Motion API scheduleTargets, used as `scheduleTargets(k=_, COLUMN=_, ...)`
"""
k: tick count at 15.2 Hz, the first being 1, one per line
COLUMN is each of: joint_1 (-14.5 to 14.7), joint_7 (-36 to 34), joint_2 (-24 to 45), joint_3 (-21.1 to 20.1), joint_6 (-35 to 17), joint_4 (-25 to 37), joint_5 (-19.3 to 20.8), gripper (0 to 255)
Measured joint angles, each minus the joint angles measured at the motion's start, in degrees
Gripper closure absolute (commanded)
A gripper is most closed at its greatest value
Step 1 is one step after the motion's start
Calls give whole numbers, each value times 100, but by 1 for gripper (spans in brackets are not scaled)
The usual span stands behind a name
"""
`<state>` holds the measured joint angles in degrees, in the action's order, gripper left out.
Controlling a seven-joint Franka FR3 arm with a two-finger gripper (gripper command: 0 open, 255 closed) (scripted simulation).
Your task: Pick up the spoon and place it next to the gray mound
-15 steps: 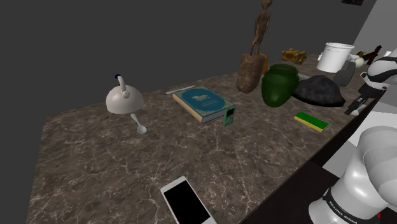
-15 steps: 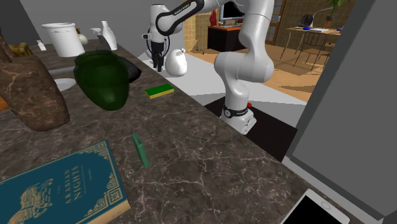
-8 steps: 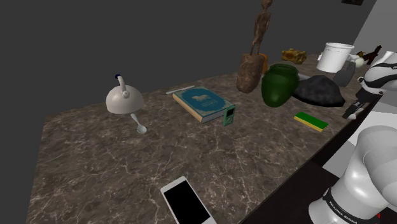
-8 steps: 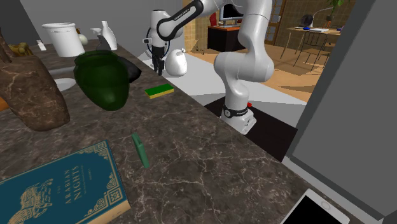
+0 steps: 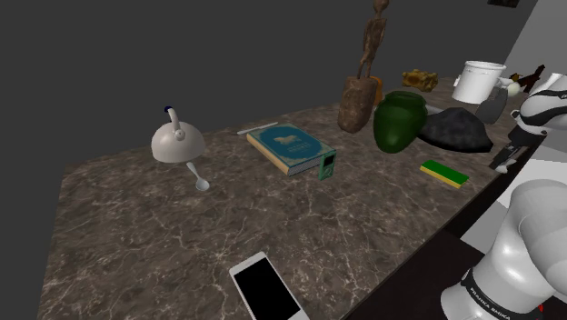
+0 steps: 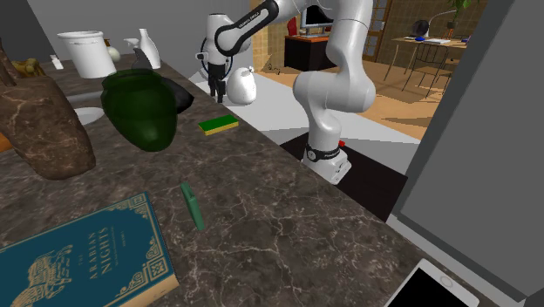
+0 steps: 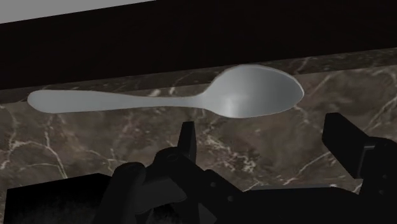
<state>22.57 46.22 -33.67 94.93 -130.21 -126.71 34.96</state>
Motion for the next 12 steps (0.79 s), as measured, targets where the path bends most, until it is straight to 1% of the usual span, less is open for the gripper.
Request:
scheduleTargets(k=3, joint_1=0, joint_7=0, joint_2=0, joint_3=0, joint_6=0, joint_4=0, joint_5=0, gripper=0)
scheduleTargets(k=4, joint_1=-75, joint_7=32, joint_2=5, joint_3=-82, joint_6=60, joint_4=22, joint_5=-34, gripper=0)
scheduleTargets(k=6, joint_1=-389, joint_7=125, joint_2=34, joint_3=-478, joint_6=334, joint_4=122, joint_5=-190, gripper=0)
scheduleTargets(k=7, joint_1=-620, joint_7=167, joint_2=40, joint_3=-725, joint_6=460, joint_4=119, joint_5=-251, gripper=0)
scheduleTargets(k=9, joint_1=-707, joint_7=181, joint_2=44, joint_3=-863, joint_6=575, joint_4=173, joint_5=-301, gripper=0)
scheduleTargets(k=12, joint_1=-733, joint_7=184, joint_2=45, joint_3=-907, joint_6=613, joint_4=190, joint_5=-317, gripper=0)
